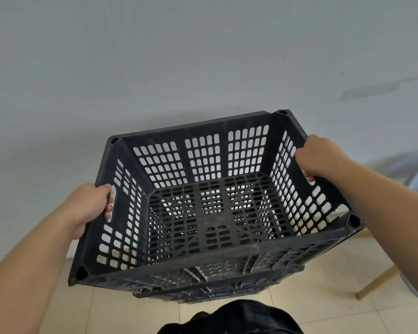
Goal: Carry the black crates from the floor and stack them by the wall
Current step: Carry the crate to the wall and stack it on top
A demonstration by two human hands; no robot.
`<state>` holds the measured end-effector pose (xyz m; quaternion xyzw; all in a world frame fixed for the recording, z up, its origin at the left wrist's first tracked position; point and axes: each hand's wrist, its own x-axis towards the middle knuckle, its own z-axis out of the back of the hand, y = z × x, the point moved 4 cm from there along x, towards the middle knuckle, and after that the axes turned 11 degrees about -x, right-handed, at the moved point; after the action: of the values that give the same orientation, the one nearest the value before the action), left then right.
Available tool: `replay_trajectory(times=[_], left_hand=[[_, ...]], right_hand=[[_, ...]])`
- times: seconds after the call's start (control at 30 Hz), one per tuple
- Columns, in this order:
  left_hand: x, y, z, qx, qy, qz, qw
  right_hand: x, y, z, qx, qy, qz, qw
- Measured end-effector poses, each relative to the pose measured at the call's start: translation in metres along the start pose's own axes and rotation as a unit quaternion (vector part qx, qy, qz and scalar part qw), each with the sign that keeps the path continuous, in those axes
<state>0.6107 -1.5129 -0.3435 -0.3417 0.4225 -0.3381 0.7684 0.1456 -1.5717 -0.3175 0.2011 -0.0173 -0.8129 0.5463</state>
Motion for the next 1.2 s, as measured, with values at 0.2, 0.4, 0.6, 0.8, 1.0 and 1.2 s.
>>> replay_trajectory(times=[0.2,0.4,0.6,0.8,1.0,1.2], left_hand=[[0.003,-0.004,0.001,0.007,-0.03,-0.028,0.999],[0.003,0.001,0.002,0.011,-0.028,-0.04,0.999],[0.004,0.003,0.003,0.021,-0.051,-0.047,0.997],[-0.007,0.001,0.006,0.038,-0.116,-0.089,0.989],[-0.014,-0.003,0.004,0.12,-0.134,-0.131,0.975],[-0.014,-0.001,0.007,0.092,-0.12,-0.131,0.98]], right_hand=[[0.011,-0.006,-0.003,0.021,-0.021,0.04,0.999],[0.01,0.001,-0.004,0.018,0.002,0.007,1.0],[0.007,-0.009,-0.006,0.039,-0.016,0.021,0.999],[0.004,-0.011,-0.007,-0.019,-0.046,0.05,0.998],[-0.004,-0.013,-0.01,-0.078,-0.078,0.071,0.991],[-0.025,-0.031,-0.02,-0.088,-0.069,0.064,0.992]])
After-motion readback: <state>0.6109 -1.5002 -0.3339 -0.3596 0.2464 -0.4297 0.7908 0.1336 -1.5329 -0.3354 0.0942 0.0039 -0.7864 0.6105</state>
